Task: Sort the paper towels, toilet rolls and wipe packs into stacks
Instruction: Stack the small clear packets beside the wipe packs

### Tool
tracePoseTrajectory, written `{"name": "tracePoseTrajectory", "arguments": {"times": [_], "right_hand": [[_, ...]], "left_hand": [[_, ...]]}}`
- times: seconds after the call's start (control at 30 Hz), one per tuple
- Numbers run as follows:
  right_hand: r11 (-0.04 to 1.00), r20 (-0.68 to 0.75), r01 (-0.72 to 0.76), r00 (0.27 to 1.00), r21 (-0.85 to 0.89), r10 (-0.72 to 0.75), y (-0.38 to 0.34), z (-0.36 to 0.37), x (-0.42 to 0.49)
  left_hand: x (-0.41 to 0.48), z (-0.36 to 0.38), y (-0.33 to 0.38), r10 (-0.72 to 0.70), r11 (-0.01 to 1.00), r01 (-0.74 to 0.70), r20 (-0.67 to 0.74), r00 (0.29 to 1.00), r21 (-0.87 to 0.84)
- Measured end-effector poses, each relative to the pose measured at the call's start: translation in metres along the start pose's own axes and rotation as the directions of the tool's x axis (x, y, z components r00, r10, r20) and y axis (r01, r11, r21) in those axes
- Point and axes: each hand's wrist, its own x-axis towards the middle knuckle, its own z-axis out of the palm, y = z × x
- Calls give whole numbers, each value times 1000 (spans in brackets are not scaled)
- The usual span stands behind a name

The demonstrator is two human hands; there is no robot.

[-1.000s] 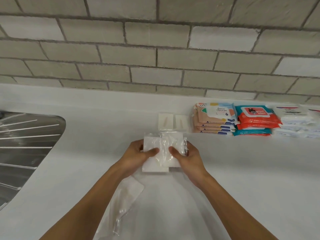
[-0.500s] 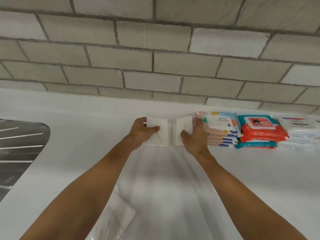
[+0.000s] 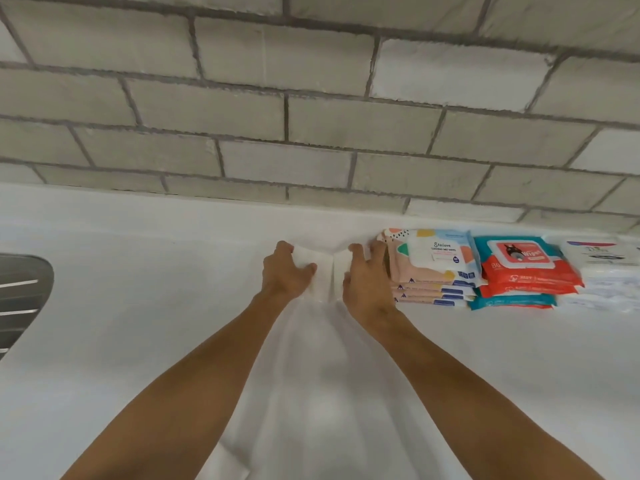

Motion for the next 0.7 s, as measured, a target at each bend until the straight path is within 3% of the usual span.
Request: {"name": "tracePoseTrajectory", "arguments": {"times": [0.2, 0.37, 0.57, 0.7], "right_hand": [[985, 108, 94, 991, -144, -79, -3, 2, -13], [990, -28, 140, 990, -25, -140, -1, 22, -19], [990, -65, 141, 988, 14, -140, 3, 27, -19], [990, 11, 133, 991, 56, -134, 8, 27, -18]], "left_hand": [[-7, 4, -1, 17, 972, -11, -21, 1000, 233], [-11, 3, 0, -29, 921, 36, -25, 999, 388], [-11, -1, 2, -69, 891, 75, -30, 997, 447], [-14, -6, 8, -98, 937, 89, 8, 995, 337]]}}
